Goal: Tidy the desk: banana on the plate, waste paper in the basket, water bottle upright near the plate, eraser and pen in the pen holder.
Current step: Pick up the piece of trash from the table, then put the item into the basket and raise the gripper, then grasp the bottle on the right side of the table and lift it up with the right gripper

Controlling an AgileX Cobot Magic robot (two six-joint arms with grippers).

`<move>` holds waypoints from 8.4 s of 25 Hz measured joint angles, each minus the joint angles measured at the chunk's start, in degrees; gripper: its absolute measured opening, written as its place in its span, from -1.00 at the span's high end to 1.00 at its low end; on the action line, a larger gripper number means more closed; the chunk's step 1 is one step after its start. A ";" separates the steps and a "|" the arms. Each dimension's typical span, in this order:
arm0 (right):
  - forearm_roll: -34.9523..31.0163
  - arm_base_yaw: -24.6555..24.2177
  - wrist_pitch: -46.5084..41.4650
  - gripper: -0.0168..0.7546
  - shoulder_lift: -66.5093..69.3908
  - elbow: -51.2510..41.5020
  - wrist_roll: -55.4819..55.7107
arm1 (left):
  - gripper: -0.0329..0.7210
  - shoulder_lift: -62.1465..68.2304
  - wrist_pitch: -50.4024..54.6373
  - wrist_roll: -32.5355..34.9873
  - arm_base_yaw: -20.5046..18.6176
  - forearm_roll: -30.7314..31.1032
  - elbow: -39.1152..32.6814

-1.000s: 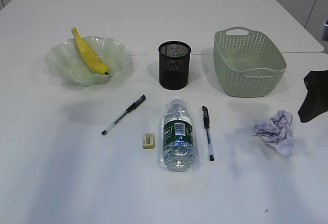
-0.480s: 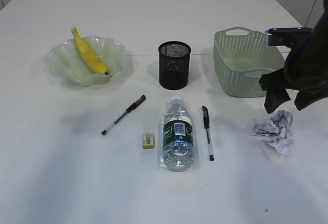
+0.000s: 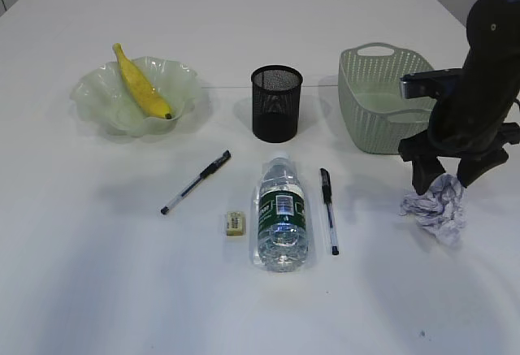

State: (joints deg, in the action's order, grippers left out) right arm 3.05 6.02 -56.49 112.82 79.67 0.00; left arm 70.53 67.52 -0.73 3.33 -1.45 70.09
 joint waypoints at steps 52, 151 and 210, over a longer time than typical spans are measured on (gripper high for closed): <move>0.25 0.00 0.99 0.80 0.10 17.96 2.57 | 0.18 0.00 -2.82 0.00 0.00 0.11 -0.21; -12.71 18.17 -5.45 -0.53 18.17 27.53 17.04 | 0.18 0.00 0.69 0.00 0.00 -0.38 -0.21; -12.41 18.17 -9.61 0.01 23.64 33.57 19.21 | 0.18 0.00 -0.97 0.01 0.00 -2.00 -0.21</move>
State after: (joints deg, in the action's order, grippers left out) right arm -9.36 24.19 -66.10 136.47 113.24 19.21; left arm 70.53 66.55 -0.72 3.33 -3.46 69.88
